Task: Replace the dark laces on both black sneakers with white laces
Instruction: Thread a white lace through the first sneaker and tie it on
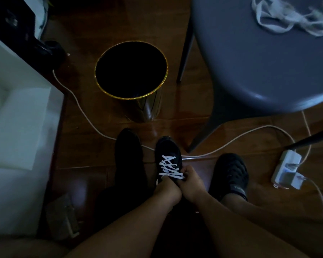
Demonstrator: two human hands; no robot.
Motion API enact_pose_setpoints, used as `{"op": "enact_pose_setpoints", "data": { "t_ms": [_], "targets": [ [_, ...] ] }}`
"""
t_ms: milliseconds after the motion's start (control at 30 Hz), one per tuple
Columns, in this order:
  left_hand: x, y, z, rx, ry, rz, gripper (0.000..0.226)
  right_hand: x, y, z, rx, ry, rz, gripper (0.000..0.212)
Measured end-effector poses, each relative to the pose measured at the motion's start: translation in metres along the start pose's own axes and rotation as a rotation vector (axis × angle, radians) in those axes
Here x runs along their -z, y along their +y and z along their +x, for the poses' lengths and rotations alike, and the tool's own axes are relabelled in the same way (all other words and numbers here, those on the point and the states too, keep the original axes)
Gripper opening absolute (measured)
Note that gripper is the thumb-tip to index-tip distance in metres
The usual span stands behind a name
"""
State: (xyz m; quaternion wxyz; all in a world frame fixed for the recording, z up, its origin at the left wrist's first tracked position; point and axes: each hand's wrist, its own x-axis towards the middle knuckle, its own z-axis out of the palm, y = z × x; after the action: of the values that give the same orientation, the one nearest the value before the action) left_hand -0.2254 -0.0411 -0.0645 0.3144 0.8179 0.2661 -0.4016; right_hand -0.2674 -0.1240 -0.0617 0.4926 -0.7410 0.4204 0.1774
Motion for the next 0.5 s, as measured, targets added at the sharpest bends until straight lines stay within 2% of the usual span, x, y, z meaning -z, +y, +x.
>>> {"op": "enact_pose_setpoints", "data": {
  "t_ms": [67,100,267,500],
  "targets": [
    [0.002,0.003,-0.005,0.046,-0.035,-0.204,0.037,-0.003,0.004,0.003,0.008,-0.027,0.11,0.028],
    [0.005,0.004,-0.005,0.021,-0.073,-0.225,0.029,-0.005,0.007,0.005,0.009,-0.043,0.178,0.032],
    [0.023,0.002,-0.005,-0.056,0.018,-0.061,0.012,-0.007,0.008,0.008,-0.045,-0.045,0.351,0.031],
    [0.049,0.015,-0.011,-0.109,0.094,0.037,0.019,-0.012,0.006,0.007,-0.093,-0.028,0.407,0.027]
  ]
}}
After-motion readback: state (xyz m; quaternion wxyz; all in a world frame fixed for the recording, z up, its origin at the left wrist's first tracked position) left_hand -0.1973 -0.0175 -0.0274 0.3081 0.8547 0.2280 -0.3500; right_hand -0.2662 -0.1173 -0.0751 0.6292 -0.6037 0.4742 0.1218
